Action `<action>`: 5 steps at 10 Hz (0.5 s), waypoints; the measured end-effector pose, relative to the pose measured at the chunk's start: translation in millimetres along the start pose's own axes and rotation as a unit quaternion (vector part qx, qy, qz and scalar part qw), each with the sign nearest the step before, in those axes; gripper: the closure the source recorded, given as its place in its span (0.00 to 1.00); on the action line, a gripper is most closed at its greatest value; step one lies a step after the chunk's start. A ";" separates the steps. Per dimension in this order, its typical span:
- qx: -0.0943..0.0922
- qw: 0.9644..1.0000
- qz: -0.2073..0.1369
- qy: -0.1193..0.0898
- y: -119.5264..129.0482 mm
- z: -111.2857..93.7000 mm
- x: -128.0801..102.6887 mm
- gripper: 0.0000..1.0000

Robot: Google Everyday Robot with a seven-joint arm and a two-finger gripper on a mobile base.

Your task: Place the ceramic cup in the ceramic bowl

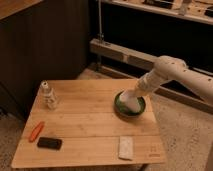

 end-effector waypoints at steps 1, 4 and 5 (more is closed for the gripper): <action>0.000 1.000 -0.002 0.001 1.8 2.7 0.6 0.65; -0.001 1.000 -0.005 0.003 17.1 9.6 3.8 0.50; 0.001 1.000 -0.002 0.002 11.3 7.5 3.1 0.45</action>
